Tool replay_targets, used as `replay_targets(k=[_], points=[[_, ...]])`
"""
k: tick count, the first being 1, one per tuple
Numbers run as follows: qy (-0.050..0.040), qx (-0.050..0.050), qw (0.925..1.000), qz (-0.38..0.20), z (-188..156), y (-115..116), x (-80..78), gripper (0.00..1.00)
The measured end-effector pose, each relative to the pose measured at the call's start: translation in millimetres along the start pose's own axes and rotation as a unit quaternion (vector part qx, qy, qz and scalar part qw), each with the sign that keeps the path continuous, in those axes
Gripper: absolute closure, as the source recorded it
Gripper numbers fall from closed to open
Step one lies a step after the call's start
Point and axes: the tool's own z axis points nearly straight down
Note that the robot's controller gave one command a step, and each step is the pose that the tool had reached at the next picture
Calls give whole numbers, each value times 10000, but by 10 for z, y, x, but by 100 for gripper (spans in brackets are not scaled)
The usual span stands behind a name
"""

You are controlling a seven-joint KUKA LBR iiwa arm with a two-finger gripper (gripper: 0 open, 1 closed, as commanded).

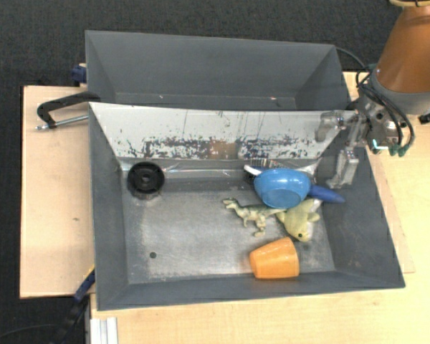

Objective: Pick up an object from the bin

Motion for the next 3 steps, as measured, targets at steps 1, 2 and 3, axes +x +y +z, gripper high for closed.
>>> replay_targets(k=[1, 2, 3], points=[[-89, 9, 9957, -920, 1457, 461, 99, 0], [-52, -15, 9956, -930, 1428, 481, 107, 100], [-100, 17, 9965, -826, -361, 654, -77, 100]])
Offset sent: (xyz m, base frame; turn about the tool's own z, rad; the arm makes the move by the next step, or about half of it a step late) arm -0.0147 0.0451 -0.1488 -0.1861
